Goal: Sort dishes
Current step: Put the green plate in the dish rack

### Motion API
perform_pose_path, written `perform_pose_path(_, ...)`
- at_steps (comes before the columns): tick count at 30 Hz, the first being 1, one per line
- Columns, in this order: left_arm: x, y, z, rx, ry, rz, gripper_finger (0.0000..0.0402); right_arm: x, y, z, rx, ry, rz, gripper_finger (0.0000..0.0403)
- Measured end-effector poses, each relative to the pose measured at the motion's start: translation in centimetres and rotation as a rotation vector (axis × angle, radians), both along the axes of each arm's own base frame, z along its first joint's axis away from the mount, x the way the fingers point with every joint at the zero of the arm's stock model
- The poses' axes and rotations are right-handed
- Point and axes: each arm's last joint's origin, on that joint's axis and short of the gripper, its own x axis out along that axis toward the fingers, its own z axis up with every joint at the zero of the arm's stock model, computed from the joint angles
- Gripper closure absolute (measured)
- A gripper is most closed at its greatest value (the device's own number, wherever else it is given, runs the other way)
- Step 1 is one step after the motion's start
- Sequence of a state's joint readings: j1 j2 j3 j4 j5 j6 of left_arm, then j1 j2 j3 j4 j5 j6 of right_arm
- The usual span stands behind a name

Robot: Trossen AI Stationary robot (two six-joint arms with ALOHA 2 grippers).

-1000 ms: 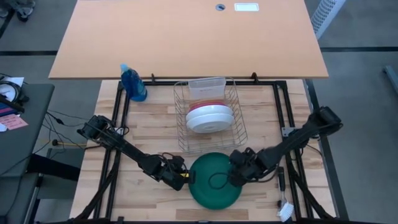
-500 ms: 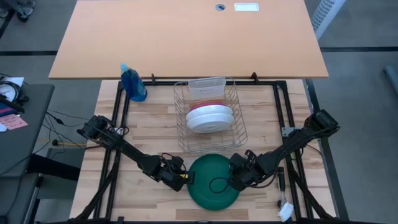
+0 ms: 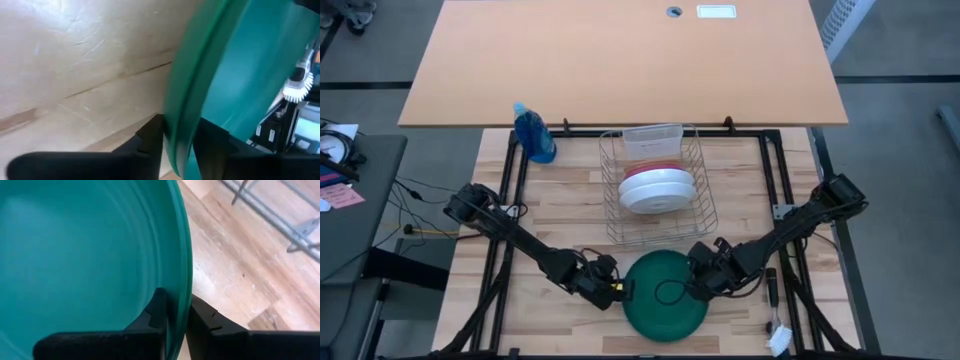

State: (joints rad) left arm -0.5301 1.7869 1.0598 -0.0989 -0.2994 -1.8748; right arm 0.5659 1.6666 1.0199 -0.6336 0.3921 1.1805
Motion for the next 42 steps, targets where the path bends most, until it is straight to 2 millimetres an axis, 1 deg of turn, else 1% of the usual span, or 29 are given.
perform_pose_path(4, 0.1, 0.0, 1.3, 0.034, -0.003, -0.023, 0.0286, 0.0, 0.0, 0.0, 0.018, 0.007, 0.003, 0.0361)
perform_pose_path(7, 0.2, -0.1, 1.8, 0.049, -0.006, -0.037, 0.0280, 0.1, 0.0, 0.0, 0.019, 0.008, 0.001, 0.0360)
perform_pose_path(10, 0.3, -0.1, 2.0, 0.053, 0.000, -0.039, 0.0295, 0.1, -0.1, 0.0, 0.021, 0.008, 0.000, 0.0358)
perform_pose_path(17, 0.4, -0.2, 2.4, 0.067, 0.014, -0.035, 0.0361, 0.1, -0.1, 0.0, 0.027, 0.009, -0.001, 0.0357)
perform_pose_path(20, 0.4, -0.2, 2.7, 0.077, 0.033, -0.036, 0.0378, 0.1, 0.0, 0.0, 0.030, 0.006, -0.001, 0.0357)
perform_pose_path(26, 0.4, -0.2, 4.0, 0.096, 0.122, -0.045, 0.0377, 0.2, 0.0, 0.0, 0.037, -0.005, -0.004, 0.0356)
perform_pose_path(31, 0.5, -0.2, 5.1, 0.117, 0.146, -0.058, 0.0380, 0.2, 0.1, 0.0, 0.055, 0.008, 0.003, 0.0354)
perform_pose_path(38, 0.6, -0.2, 6.2, 0.108, 0.167, -0.044, 0.0380, 0.0, 0.4, 0.2, 0.161, 0.060, 0.039, 0.0318)
perform_pose_path(42, 0.5, 0.1, 6.3, 0.129, 0.173, -0.038, 0.0365, -0.3, 0.3, 1.0, 0.189, 0.047, 0.051, 0.0297)
